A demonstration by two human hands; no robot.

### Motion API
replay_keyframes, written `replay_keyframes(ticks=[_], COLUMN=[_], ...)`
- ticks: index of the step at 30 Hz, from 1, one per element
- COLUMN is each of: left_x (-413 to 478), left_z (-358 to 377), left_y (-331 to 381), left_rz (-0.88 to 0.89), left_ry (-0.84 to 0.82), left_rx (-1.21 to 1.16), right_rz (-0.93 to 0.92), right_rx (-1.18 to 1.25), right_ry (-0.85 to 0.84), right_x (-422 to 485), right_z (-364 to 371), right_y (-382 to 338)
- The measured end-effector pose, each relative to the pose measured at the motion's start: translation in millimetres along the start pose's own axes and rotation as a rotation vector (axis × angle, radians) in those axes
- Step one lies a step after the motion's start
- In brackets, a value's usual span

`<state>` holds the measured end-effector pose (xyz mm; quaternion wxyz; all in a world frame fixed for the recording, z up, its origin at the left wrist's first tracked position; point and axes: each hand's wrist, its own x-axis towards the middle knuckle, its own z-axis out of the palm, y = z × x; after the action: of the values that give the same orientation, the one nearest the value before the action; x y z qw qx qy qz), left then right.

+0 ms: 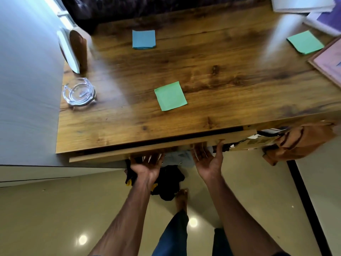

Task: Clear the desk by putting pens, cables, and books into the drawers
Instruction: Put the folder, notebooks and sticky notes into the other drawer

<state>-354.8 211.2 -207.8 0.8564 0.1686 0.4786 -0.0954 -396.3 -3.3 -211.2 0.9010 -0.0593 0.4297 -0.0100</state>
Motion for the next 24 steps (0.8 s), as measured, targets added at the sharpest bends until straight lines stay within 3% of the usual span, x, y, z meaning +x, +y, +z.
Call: replay_keyframes(ticks=[8,10,11,13,15,18,20,21,24], left_x=[-32,-47,-58,-86,-110,-129,-127,-123,-117], left_z=[-34,-36,-37,-44,-55,-45,-25,-13,16], left_y=[-7,-15,-20,-30,-35,-36,-29,-25,-18], left_rz=[-0.022,-0.011,0.024,0.263,0.761,1.292,1.434,1.447,1.23], left_ry=[0.043,0.096,0.123,0.121,-0.117,-0.401,-0.431,-0.444,-0.456], left_rx=[0.007,0.216,0.47,1.21,1.828,2.071,2.126,2.16,2.301], right_rz=[-0.022,-0.022,-0.009,0.022,-0.097,-0.702,-1.083,-1.158,-0.998], right_rx=[-0.049,-0.114,-0.179,-0.434,-0.888,-1.528,-1.871,-2.016,-2.334], right_ry=[0.066,0.144,0.194,0.246,0.209,-0.066,-0.264,-0.323,-0.263], right_x=[-41,-51,-57,-82,-112,-134,-123,-111,-89], right_z=[-29,-28,-27,-20,-4,17,32,38,48], right_y=[3,3,5,15,29,34,25,18,0])
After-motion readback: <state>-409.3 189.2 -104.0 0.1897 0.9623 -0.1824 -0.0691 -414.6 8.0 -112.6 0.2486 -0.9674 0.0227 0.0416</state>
